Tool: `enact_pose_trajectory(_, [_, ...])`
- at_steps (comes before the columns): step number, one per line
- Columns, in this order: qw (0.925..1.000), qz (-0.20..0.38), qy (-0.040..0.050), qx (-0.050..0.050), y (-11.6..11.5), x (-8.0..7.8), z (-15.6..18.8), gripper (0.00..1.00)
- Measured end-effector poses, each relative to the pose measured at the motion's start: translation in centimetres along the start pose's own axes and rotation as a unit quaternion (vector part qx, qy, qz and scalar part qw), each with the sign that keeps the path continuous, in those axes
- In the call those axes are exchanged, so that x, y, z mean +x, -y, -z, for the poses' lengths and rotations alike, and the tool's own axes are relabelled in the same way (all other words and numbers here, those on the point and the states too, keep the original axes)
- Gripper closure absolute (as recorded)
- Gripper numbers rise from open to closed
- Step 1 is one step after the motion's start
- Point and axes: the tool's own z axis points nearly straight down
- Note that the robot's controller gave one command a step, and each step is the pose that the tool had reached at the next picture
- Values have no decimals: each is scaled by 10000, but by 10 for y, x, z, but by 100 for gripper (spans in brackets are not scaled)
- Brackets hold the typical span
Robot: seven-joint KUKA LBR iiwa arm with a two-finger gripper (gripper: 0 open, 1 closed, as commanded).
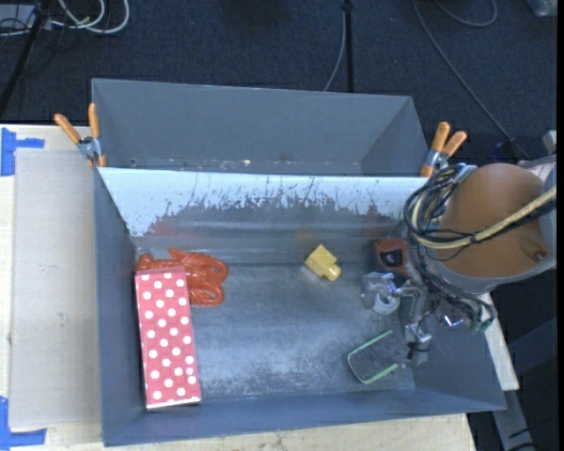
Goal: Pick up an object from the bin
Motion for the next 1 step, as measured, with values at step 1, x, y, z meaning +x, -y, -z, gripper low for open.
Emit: enact_pose_trajectory(1, [9968, 797, -6, -9, 17, 20, -43, 0])
